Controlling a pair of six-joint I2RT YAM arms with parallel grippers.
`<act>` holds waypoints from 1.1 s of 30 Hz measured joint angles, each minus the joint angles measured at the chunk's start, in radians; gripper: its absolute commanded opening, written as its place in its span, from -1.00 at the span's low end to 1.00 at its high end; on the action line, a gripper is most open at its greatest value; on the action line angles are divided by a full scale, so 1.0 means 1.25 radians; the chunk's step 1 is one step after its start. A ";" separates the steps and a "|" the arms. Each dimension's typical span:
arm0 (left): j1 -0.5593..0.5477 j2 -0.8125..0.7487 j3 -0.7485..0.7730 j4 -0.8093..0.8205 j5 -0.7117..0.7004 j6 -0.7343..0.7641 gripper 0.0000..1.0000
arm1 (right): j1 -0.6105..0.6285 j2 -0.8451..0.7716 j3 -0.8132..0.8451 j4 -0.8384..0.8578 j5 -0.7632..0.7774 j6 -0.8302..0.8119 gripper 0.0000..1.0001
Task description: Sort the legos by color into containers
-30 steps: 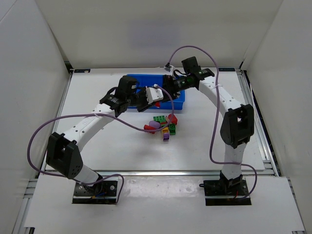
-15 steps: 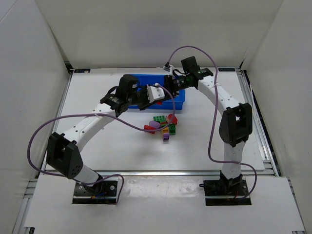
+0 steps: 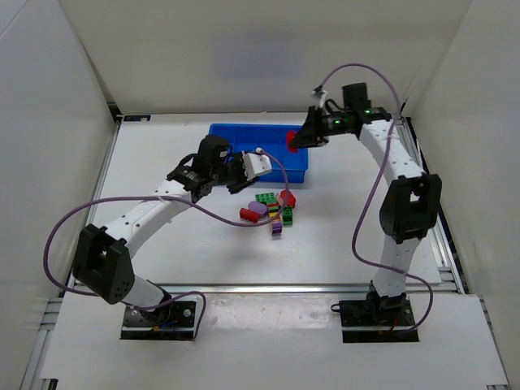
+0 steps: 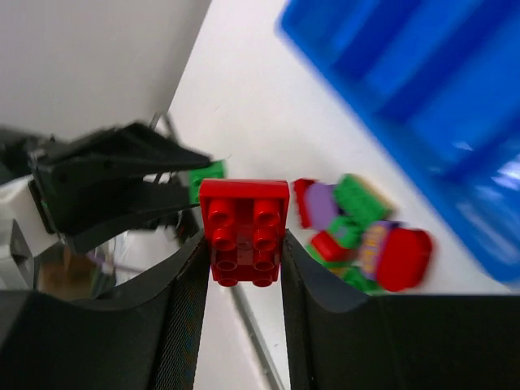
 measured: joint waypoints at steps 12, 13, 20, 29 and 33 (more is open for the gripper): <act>0.022 -0.010 -0.013 -0.029 -0.071 -0.072 -0.72 | -0.057 0.104 0.114 0.010 0.205 -0.009 -1.00; 0.031 -0.008 -0.003 -0.029 -0.077 -0.082 -0.73 | -0.046 0.127 0.138 0.005 0.227 -0.020 -1.00; 0.112 0.044 0.122 -0.014 -0.094 -0.174 -0.72 | 0.001 0.244 0.227 -0.012 0.403 -0.072 -1.00; 0.169 0.138 0.218 -0.001 -0.089 -0.251 -0.71 | 0.003 0.323 0.279 -0.014 0.591 -0.096 -0.47; 0.168 0.157 0.228 0.001 -0.083 -0.262 -0.71 | 0.008 0.344 0.305 -0.004 0.627 -0.099 -0.07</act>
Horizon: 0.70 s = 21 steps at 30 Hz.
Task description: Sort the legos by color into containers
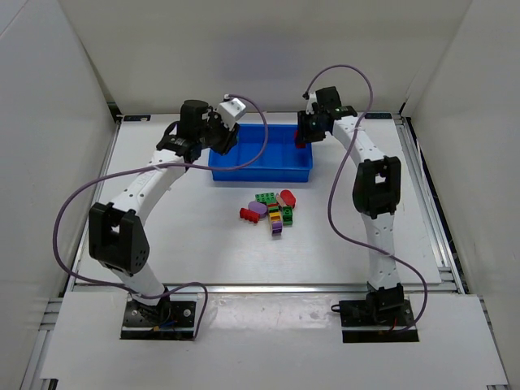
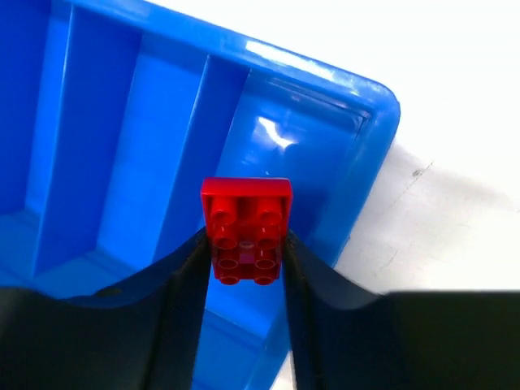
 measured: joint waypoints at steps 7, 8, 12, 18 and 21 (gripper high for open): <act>0.000 0.023 0.015 0.010 0.015 -0.014 -0.71 | 0.017 0.006 0.011 0.019 0.038 -0.006 0.48; 0.000 0.030 0.021 0.010 0.019 -0.016 -0.71 | 0.019 0.006 0.011 0.019 0.040 -0.005 0.49; -0.001 0.079 0.064 0.013 0.041 -0.027 -0.72 | 0.023 0.005 0.011 0.023 0.050 -0.004 0.51; -0.012 0.222 0.218 -0.002 0.082 -0.055 -0.72 | 0.016 -0.053 -0.036 0.031 0.049 0.031 0.52; -0.020 0.301 0.308 -0.013 0.096 -0.070 -0.67 | 0.004 -0.127 -0.067 0.032 0.039 0.043 0.52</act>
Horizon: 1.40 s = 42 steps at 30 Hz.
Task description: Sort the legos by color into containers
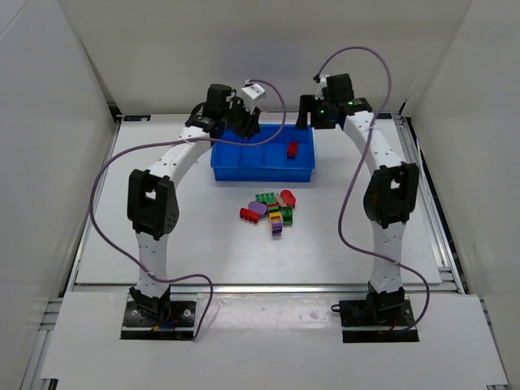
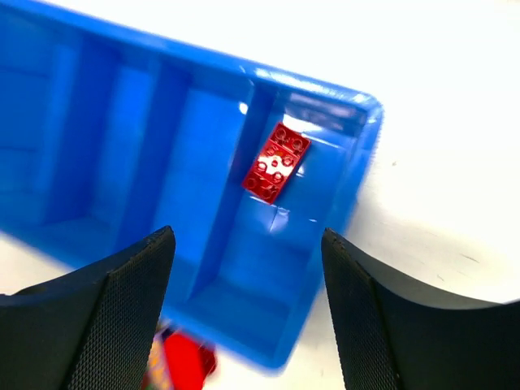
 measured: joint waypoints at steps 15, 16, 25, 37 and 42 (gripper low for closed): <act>-0.031 0.292 0.272 -0.104 0.018 -0.074 -0.35 | -0.152 -0.226 -0.146 -0.009 -0.047 0.007 0.55; -0.032 0.306 0.294 -0.110 0.018 -0.076 -0.24 | -0.157 -0.226 -0.150 -0.016 -0.047 0.006 0.56; -0.048 0.378 0.408 -0.129 0.011 -0.086 0.44 | -0.164 -0.226 -0.158 -0.024 -0.060 0.000 0.58; -0.047 0.325 0.399 -0.134 0.006 -0.074 0.45 | -0.165 -0.247 -0.250 -0.012 -0.121 -0.040 0.59; -0.028 0.042 0.164 -0.217 0.074 -0.001 0.48 | -0.164 -0.298 -0.331 -0.001 -0.197 -0.113 0.63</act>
